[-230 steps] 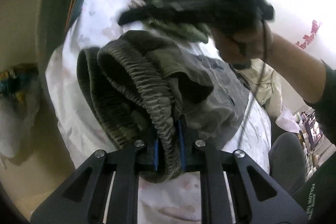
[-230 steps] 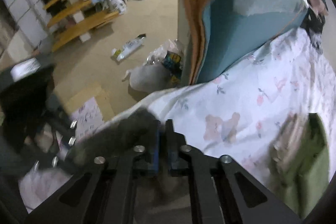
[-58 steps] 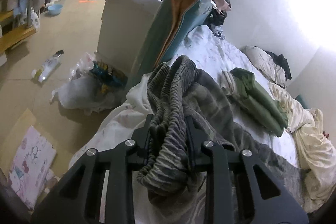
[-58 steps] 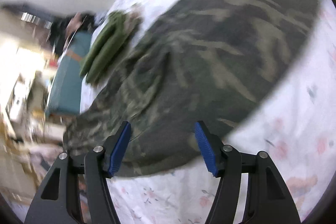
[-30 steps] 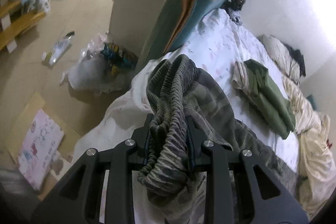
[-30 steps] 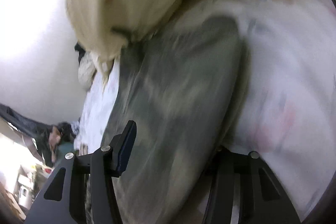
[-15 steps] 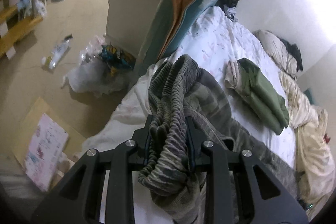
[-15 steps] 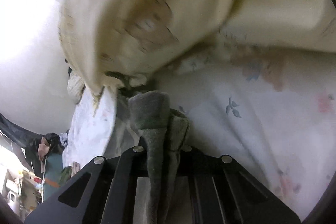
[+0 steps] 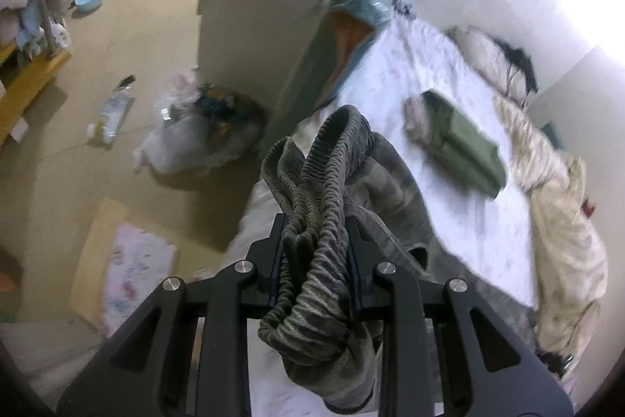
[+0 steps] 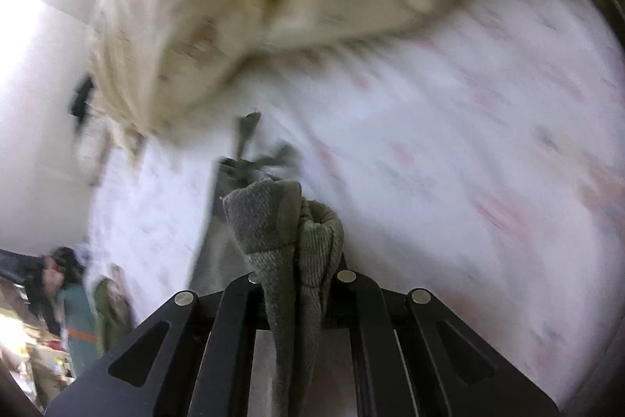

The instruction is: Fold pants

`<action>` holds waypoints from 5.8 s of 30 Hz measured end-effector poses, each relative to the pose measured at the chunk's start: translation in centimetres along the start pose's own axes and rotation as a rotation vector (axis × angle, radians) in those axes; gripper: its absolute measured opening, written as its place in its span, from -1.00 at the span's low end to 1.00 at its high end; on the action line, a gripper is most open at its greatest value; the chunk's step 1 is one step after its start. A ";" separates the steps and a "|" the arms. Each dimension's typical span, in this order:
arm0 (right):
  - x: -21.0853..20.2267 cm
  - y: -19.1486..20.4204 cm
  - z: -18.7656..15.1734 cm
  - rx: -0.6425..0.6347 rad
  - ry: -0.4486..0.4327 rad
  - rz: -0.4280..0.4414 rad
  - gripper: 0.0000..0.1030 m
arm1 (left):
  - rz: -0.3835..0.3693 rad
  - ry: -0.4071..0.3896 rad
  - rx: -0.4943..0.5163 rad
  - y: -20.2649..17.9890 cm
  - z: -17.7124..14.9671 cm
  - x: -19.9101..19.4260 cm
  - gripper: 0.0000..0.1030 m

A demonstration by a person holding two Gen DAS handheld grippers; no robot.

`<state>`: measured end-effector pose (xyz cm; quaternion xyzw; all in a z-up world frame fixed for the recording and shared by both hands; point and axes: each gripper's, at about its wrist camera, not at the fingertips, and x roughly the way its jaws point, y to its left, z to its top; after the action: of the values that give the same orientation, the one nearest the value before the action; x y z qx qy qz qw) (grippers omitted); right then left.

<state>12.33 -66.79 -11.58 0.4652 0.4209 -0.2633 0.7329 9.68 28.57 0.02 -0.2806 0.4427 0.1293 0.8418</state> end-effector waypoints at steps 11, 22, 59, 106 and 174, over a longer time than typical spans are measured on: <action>2.1 -2.4 -4.1 -0.011 0.079 -0.389 -0.35 | 0.167 0.098 0.186 2.1 -3.9 3.2 -0.55; -4.1 5.9 -5.7 -0.340 -0.245 -0.524 0.12 | 0.149 0.082 0.157 1.5 -3.5 2.5 -0.52; 5.7 27.9 -63.8 -1.230 0.855 0.477 -0.81 | 0.141 0.052 0.527 -5.9 -7.3 2.5 -0.54; 7.8 23.0 -49.0 -0.786 0.890 0.542 0.34 | 0.227 0.179 0.295 -7.5 -14.2 7.7 0.62; 8.8 40.0 -54.4 -1.631 0.642 0.425 -1.00 | 0.251 0.440 0.360 -6.2 -22.7 12.9 0.71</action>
<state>27.67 -0.43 -12.28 -0.0799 0.5665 0.4008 0.7156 4.72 9.85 -18.57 -0.0916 0.6614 0.0877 0.7393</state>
